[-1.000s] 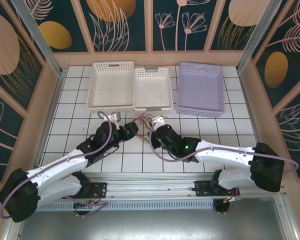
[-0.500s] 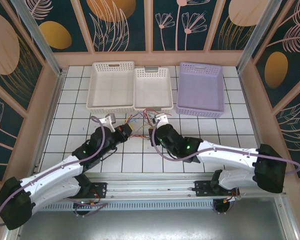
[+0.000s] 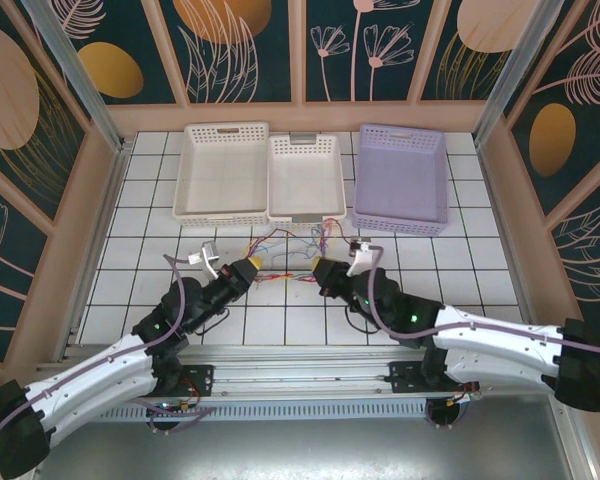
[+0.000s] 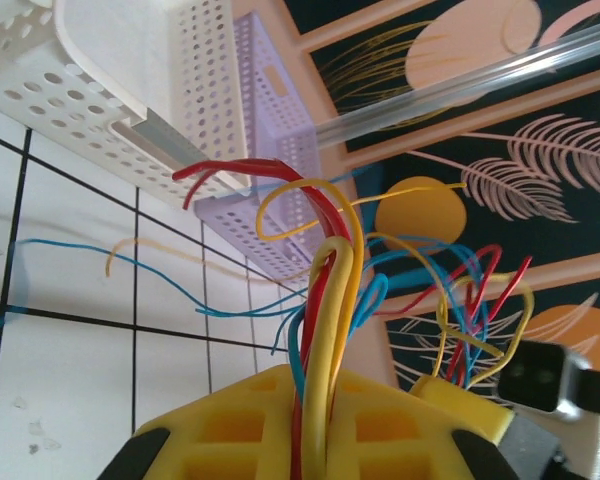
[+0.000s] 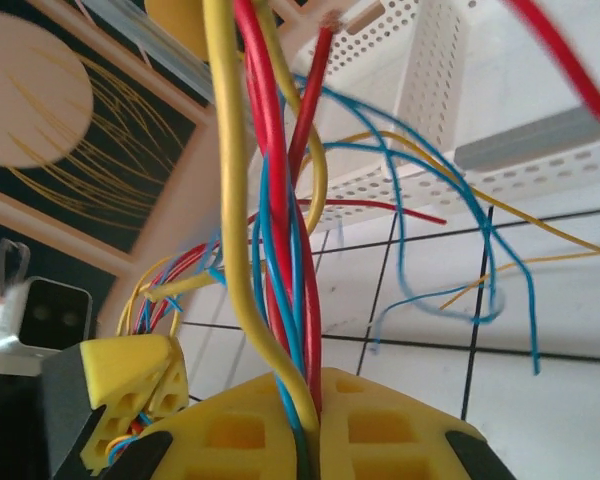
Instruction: Untangle the cables
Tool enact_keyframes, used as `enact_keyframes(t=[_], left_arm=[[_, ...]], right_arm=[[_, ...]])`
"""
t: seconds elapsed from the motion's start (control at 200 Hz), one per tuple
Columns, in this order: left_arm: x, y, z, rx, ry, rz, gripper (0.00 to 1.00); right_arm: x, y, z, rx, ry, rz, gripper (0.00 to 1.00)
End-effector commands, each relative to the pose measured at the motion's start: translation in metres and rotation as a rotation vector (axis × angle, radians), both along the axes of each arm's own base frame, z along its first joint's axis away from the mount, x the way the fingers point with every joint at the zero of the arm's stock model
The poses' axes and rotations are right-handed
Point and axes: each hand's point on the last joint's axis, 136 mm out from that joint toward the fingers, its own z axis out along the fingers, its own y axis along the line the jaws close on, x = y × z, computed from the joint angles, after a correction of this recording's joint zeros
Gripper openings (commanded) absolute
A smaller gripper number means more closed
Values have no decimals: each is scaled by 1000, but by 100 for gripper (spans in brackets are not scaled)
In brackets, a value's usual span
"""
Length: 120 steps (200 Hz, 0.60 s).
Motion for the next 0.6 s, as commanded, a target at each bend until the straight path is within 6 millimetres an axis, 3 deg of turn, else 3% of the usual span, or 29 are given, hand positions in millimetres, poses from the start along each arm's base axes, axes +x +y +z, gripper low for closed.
enact_keyframes(t=[0.0, 0.205, 0.596], left_arm=[[22, 48, -27, 10, 48, 264, 0], [19, 47, -33, -43, 60, 254, 0], [20, 48, -28, -32, 43, 263, 0]], right_arm=[[22, -61, -9, 111, -3, -284, 0], [17, -79, -5, 274, -36, -306, 0], [17, -70, -5, 206, -28, -271, 0]])
